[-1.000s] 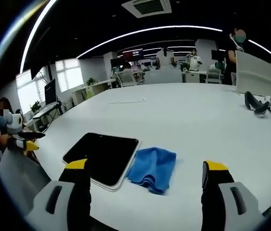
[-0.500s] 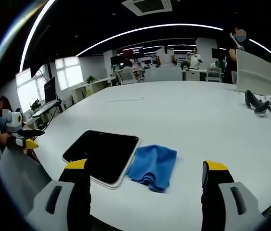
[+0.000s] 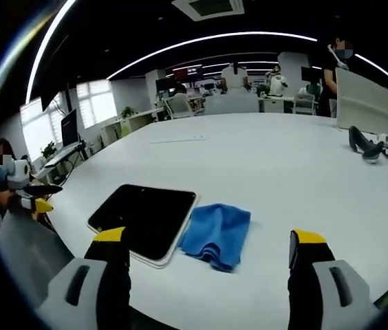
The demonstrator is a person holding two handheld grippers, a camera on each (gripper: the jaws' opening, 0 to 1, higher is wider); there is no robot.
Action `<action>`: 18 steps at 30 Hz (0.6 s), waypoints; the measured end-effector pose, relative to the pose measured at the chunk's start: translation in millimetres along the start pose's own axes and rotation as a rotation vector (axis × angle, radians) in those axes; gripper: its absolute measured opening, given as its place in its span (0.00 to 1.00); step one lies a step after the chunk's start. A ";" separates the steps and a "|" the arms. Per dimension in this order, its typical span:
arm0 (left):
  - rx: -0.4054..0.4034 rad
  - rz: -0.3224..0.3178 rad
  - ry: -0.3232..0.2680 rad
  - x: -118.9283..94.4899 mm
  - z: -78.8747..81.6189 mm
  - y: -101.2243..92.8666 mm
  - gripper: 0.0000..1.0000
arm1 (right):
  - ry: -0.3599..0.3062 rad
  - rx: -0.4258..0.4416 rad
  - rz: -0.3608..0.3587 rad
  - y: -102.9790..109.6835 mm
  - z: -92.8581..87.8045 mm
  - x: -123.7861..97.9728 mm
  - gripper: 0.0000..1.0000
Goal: Wipe the mirror surface with the cleaning cloth until all visible marks leave the cleaned area.
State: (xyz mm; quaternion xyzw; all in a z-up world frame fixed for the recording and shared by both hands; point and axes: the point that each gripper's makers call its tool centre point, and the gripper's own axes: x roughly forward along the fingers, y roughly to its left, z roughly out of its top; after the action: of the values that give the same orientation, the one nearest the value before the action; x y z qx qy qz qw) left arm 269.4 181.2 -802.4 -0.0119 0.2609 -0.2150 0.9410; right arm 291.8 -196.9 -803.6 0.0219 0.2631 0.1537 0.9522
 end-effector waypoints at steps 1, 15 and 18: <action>-0.001 0.000 0.000 -0.1 0.0 0.0 0.99 | 0.001 0.003 0.001 -0.2 -0.4 0.1 0.95; -0.001 0.011 -0.010 -1.5 1.7 0.8 0.99 | 0.019 -0.009 -0.001 -1.8 -4.5 1.8 0.95; -0.023 0.021 -0.014 -2.1 1.5 3.7 0.99 | -0.046 -0.052 0.001 -2.9 4.5 1.0 0.88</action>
State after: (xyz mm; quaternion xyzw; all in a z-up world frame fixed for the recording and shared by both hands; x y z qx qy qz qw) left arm 270.0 185.3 -800.6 -0.0215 0.2568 -0.2021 0.9449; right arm 295.7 -199.2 -800.5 0.0008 0.2372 0.1604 0.9581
